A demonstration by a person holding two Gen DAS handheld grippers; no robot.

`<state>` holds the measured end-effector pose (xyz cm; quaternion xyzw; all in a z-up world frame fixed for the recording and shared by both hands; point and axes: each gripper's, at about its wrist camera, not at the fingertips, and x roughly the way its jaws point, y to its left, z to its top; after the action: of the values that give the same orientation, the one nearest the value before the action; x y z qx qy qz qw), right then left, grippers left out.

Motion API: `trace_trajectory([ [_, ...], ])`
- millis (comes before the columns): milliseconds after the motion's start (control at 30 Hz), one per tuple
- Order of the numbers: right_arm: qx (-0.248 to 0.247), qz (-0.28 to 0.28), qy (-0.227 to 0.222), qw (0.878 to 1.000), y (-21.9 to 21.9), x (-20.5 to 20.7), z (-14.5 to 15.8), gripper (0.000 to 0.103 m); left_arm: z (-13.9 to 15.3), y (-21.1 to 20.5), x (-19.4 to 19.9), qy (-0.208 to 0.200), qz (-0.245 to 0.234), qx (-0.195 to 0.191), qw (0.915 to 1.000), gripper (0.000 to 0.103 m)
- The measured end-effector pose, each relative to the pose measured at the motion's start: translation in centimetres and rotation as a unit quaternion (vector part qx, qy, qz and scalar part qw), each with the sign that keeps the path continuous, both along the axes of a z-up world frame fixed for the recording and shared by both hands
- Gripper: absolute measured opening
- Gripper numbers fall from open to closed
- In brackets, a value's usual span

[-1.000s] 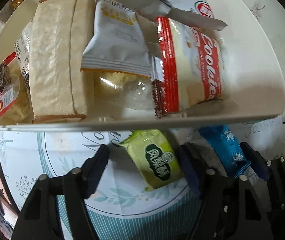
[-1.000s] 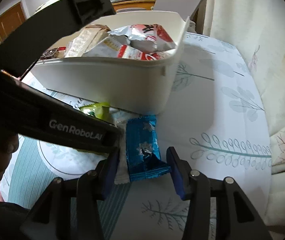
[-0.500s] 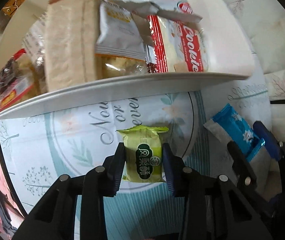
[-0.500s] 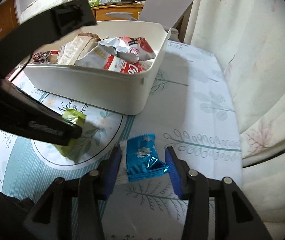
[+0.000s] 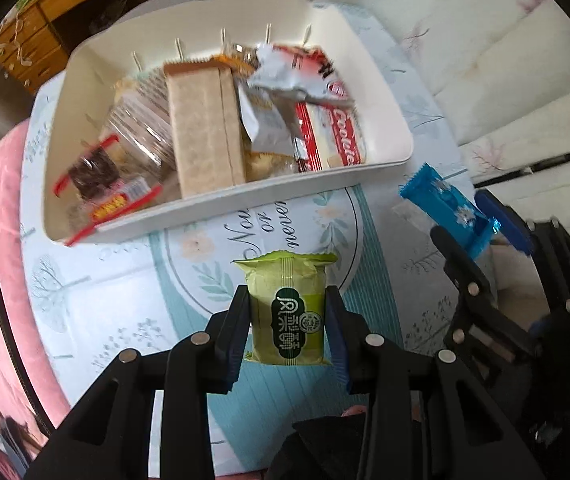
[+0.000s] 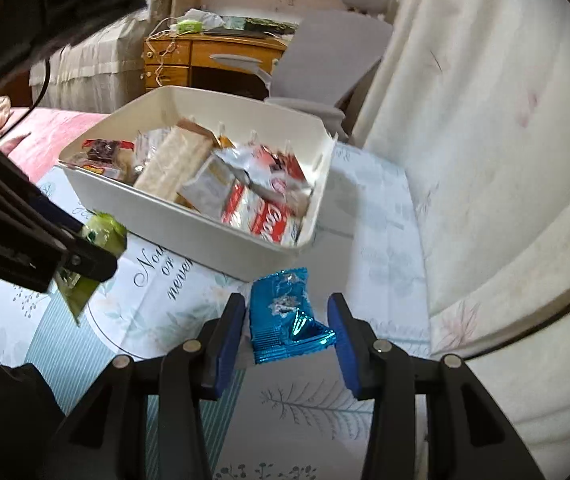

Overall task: Organize snacks
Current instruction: 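Drop both snacks into the white tray and open both tools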

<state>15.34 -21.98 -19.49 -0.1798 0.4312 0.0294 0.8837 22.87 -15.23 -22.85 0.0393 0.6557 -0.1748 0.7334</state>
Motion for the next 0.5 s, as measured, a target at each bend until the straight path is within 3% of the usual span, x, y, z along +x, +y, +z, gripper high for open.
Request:
trace_trajectory([
  [133, -0.015, 0.023, -0.011, 1.0, 1.1, 0.5, 1.4, 0.043, 2.4, 3.0, 0.3, -0.025, -0.028, -0.003, 0.9993, 0.035],
  [233, -0.031, 0.032, -0.026, 0.999, 2.3, 1.1, 2.8, 0.043, 3.7, 4.7, 1.2, -0.028, -0.039, -0.033, 0.9983, 0.035],
  [500, -0.061, 0.04, -0.03, 0.997, 5.0, 4.0, 4.2, 0.043, 8.5, 8.9, 5.0, -0.095, -0.022, -0.067, 0.9929, 0.035],
])
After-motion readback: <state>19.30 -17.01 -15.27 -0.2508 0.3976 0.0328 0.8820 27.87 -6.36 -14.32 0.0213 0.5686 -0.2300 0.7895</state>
